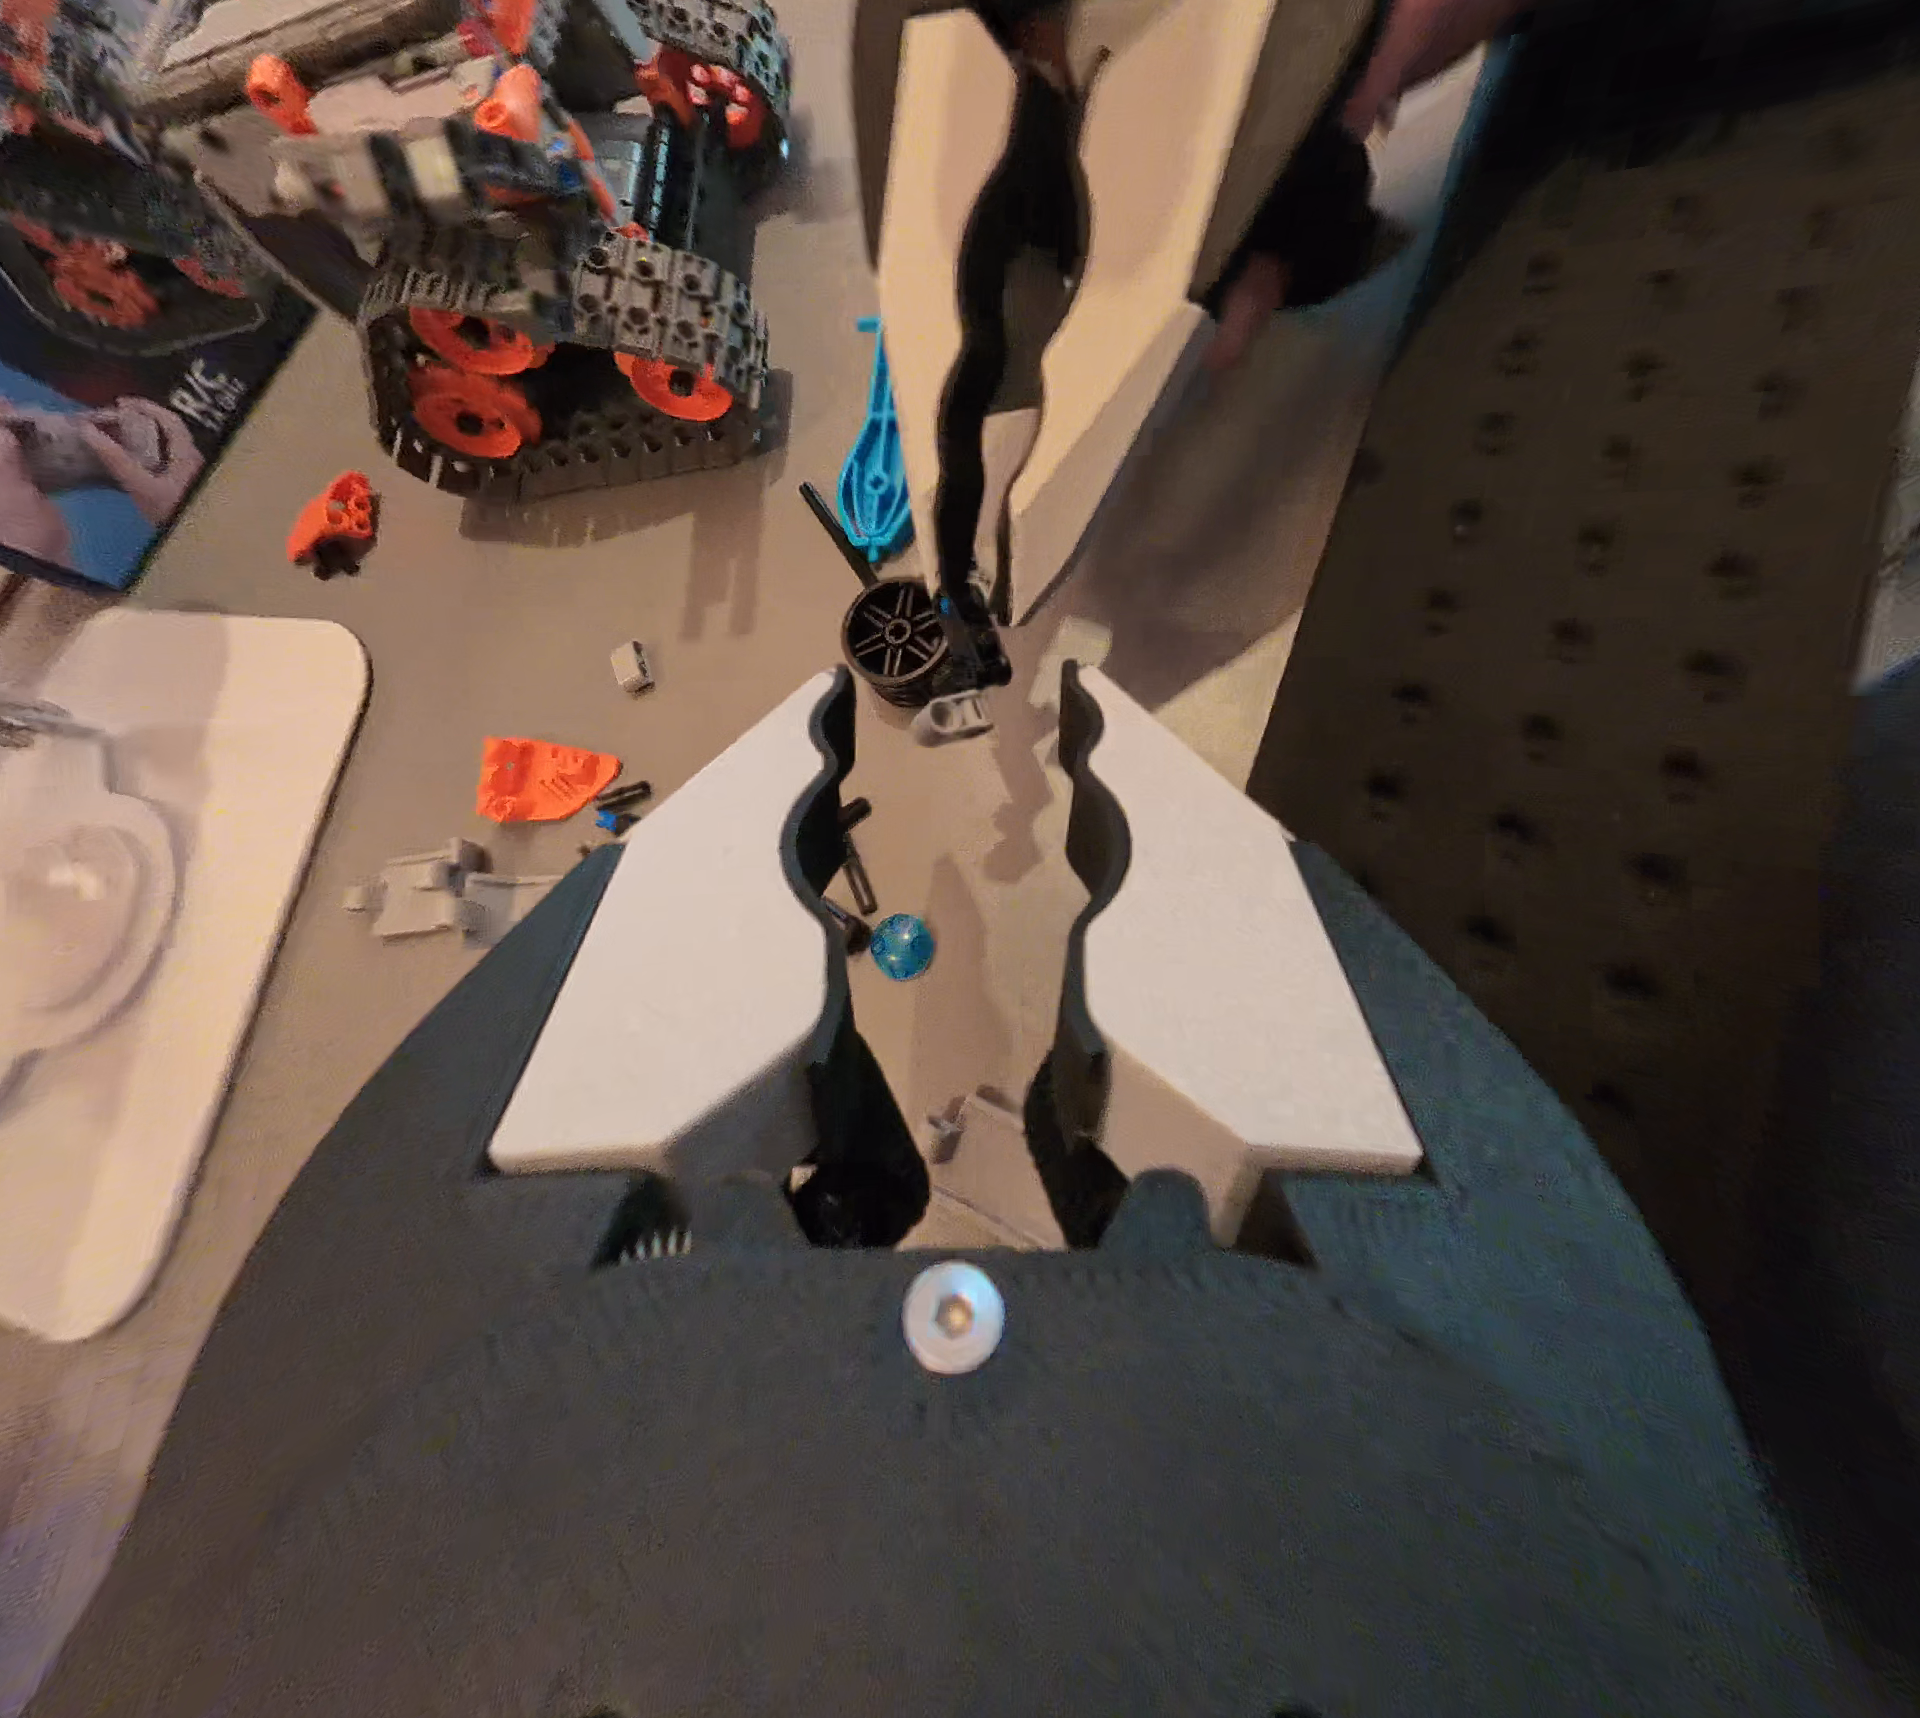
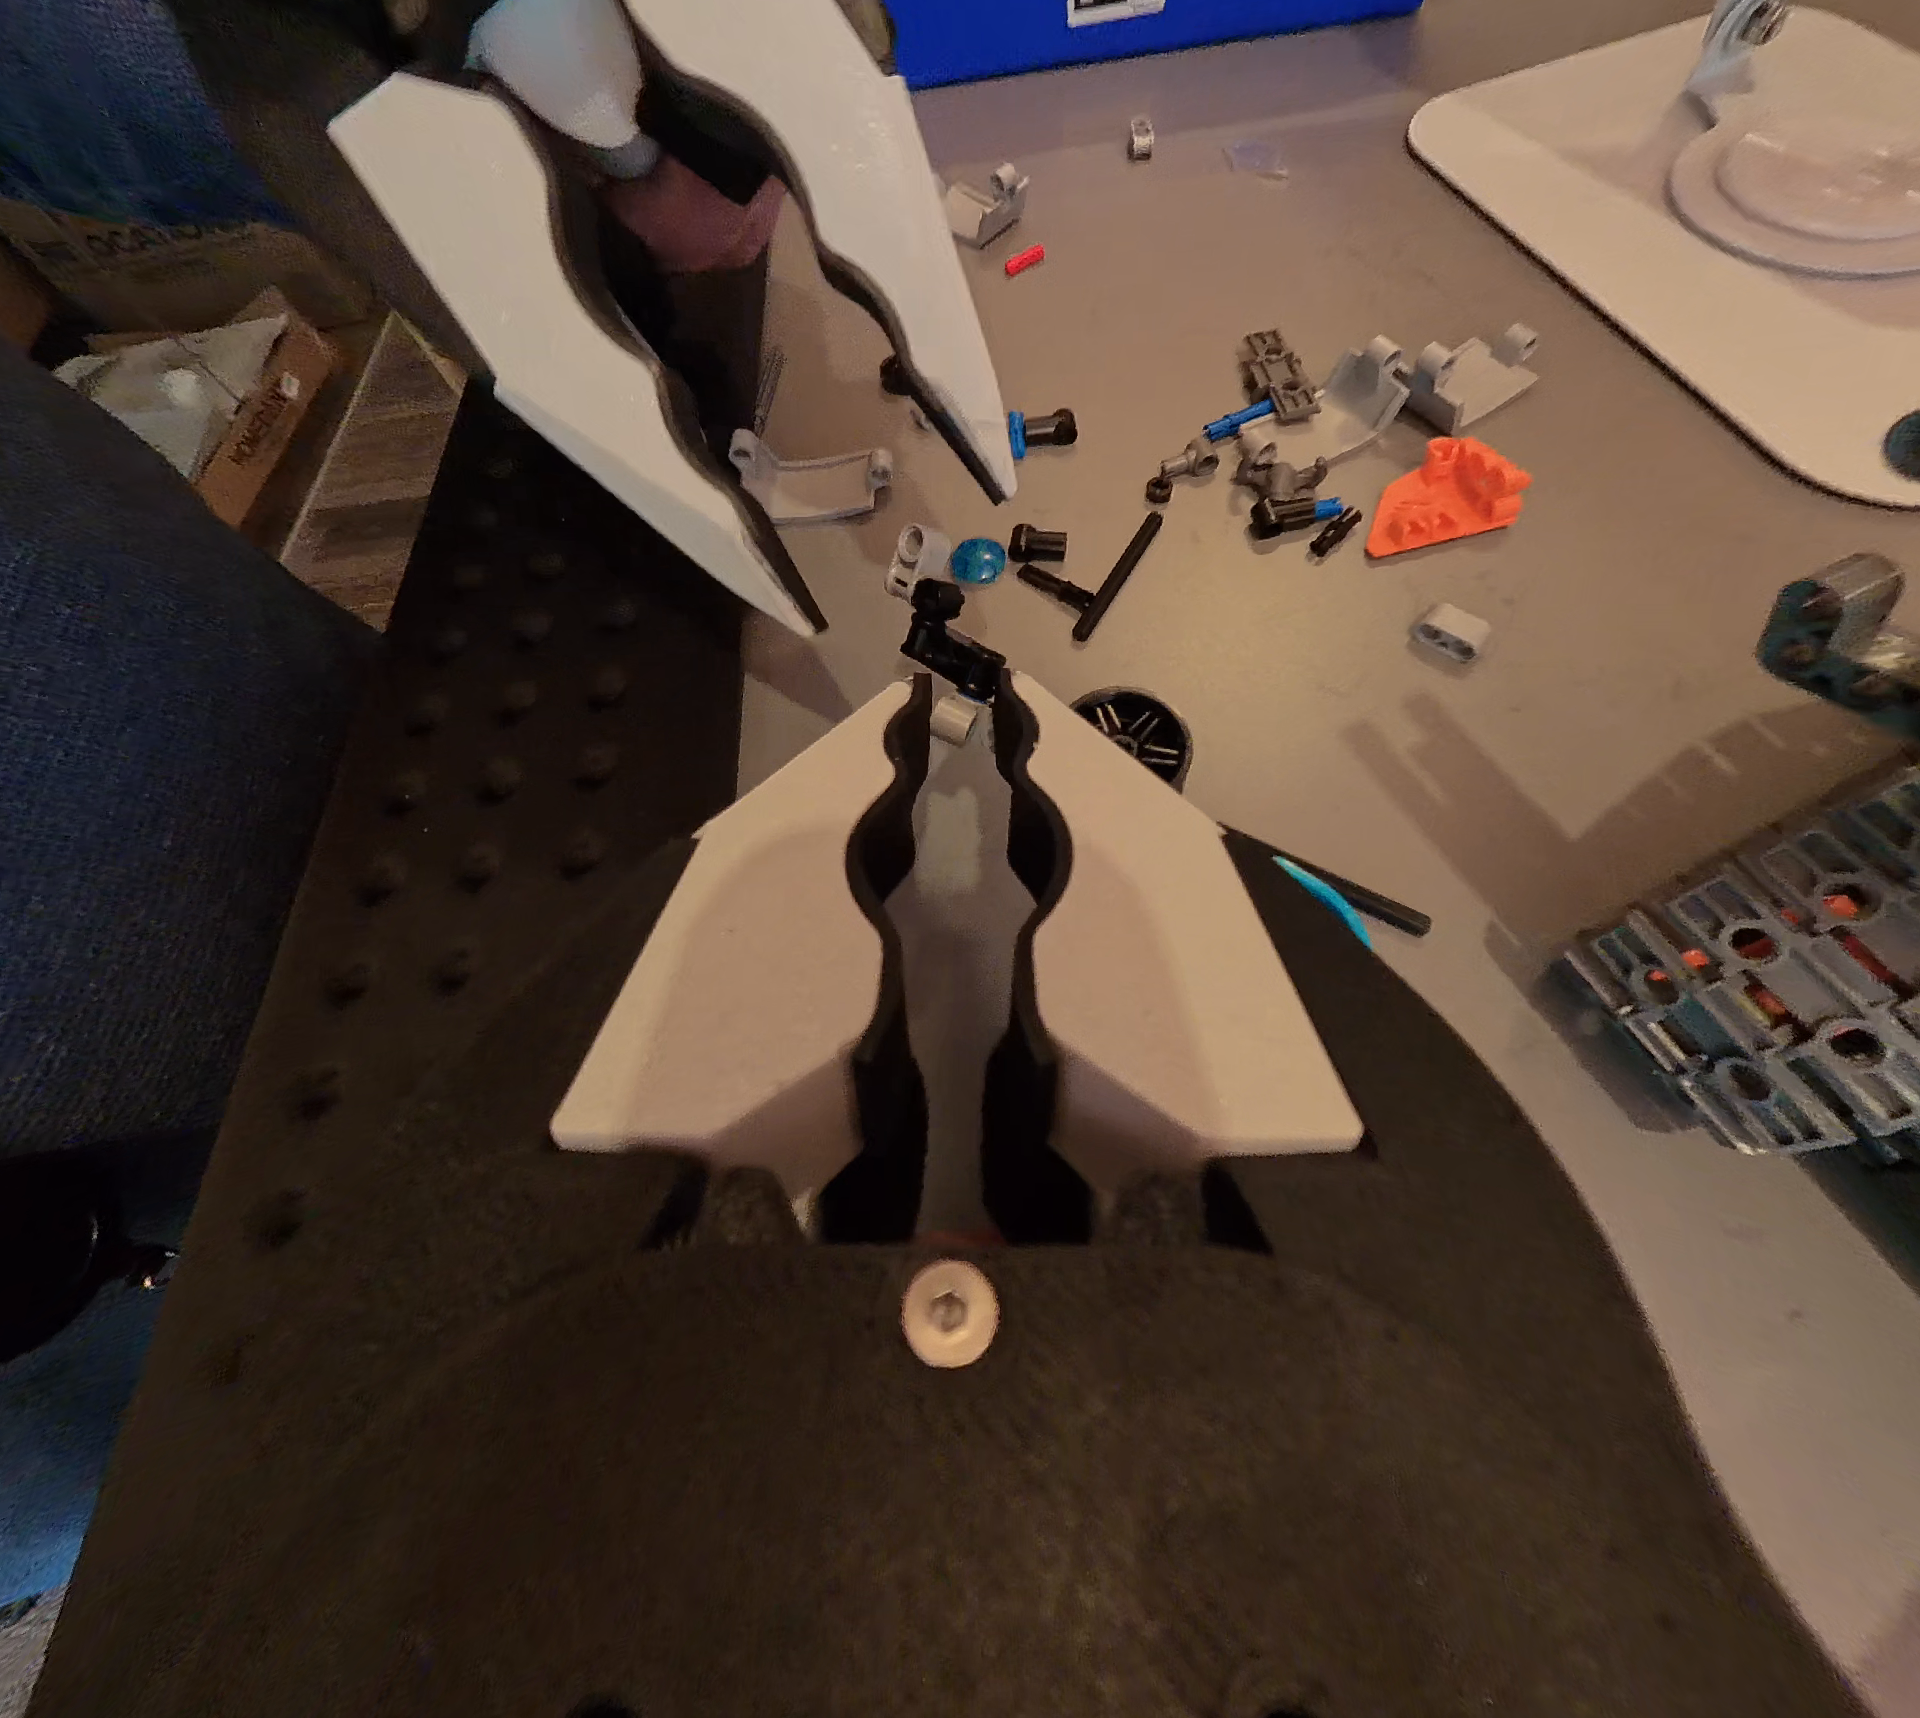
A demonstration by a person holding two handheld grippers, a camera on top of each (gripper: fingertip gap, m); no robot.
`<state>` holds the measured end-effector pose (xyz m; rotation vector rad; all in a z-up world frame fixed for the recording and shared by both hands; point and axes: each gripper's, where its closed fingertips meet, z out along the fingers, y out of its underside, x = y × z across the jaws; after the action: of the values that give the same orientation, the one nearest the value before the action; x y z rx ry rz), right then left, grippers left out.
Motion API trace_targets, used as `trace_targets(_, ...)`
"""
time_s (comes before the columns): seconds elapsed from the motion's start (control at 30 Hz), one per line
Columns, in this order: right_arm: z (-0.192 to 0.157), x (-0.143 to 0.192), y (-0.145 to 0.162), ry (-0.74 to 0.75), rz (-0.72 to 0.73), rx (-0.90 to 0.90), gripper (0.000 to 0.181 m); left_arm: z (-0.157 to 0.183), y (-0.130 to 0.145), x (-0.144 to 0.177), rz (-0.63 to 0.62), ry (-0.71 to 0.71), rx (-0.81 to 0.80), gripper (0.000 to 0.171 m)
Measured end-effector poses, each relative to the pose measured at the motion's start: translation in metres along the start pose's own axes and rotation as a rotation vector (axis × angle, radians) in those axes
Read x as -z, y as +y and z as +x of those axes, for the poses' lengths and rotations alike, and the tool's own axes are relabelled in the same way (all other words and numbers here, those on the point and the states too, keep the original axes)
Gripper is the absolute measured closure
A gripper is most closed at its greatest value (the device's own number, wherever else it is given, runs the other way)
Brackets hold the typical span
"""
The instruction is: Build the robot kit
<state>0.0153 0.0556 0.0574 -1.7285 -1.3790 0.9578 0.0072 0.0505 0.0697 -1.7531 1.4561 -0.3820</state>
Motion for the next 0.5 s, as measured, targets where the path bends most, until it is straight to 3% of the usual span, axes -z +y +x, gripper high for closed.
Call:
trace_targets(0.1, -0.002, 0.003, -0.006, 0.007, 0.032, 0.046, 0.172, 0.0, -0.002, 0.003, 0.064, 0.098, 0.178, 0.129)
trace_targets(0.23, -0.009, 0.006, -0.016, 0.021, 0.085, 0.171, 0.172, 0.008, -0.003, 0.0, 0.107, 0.231, 0.309, 0.137)
trace_targets(0.37, -0.015, 0.007, -0.02, 0.017, 0.107, 0.257, 0.172, 0.022, -0.013, 0.0, 0.166, 0.367, 0.376, 0.15)
trace_targets(0.5, -0.019, 0.008, -0.021, 0.004, 0.121, 0.283, 0.172, 0.021, -0.012, -0.001, 0.175, 0.389, 0.394, 0.162)
